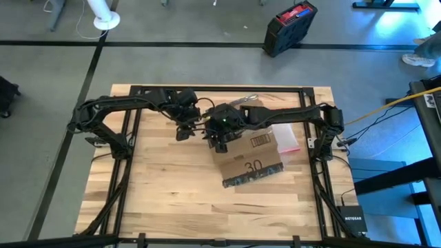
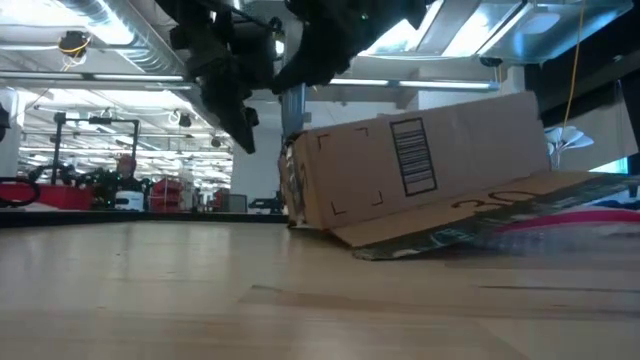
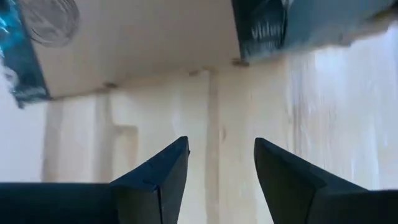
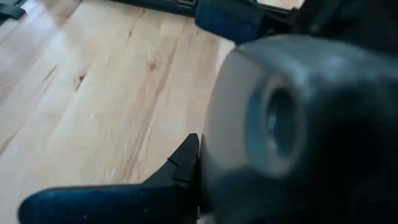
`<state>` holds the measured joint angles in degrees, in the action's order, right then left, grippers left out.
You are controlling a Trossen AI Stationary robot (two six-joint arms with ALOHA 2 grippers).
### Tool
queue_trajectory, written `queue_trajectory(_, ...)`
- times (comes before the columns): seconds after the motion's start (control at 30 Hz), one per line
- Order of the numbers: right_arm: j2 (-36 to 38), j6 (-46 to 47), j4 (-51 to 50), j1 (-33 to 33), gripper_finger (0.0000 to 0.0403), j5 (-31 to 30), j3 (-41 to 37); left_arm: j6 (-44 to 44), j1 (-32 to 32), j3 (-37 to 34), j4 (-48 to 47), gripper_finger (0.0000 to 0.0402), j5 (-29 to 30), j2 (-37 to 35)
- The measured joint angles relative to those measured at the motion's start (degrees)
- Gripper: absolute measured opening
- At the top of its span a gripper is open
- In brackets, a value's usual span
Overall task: Unpack boxes
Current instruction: Break down the cardboard box with the gray cutter until it is fully flat
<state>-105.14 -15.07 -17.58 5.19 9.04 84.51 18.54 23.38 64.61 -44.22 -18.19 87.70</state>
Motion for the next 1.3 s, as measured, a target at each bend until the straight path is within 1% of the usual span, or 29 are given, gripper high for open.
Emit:
queue_trajectory(0.3, 1.62, 0.04, -4.11, 3.50, 0.0071, -0.55, -0.03, -1.89, 0.89, 4.04, 1.72, 0.0175, 0.16, -0.11)
queue_trajectory(0.47, 2.80, -0.14, -7.00, 4.87, 0.0071, 1.12, -0.04, -1.81, 1.11, 5.23, 2.77, 0.0175, -0.88, -0.11)
queue_trajectory(0.93, 4.90, -5.01, -23.34, 7.82, 0.0071, 3.42, -0.09, -3.20, 1.44, 5.25, 4.38, 0.0175, -0.94, -0.12)
queue_trajectory(1.13, 5.73, -6.23, -24.87, 9.15, 0.0071, 2.73, -0.09, -4.23, 1.42, 5.25, 4.49, 0.0175, -0.94, -0.13)
queue_trajectory(1.23, 5.95, -6.20, -23.30, 9.25, 0.0071, 2.65, -0.09, -4.65, 1.42, 5.25, 4.59, 0.0175, -0.94, -0.13)
queue_trajectory(1.3, 5.97, -5.75, -21.39, 9.25, 0.0071, 3.89, -0.09, -5.03, 1.42, 5.25, 4.47, 0.0175, -0.94, -0.13)
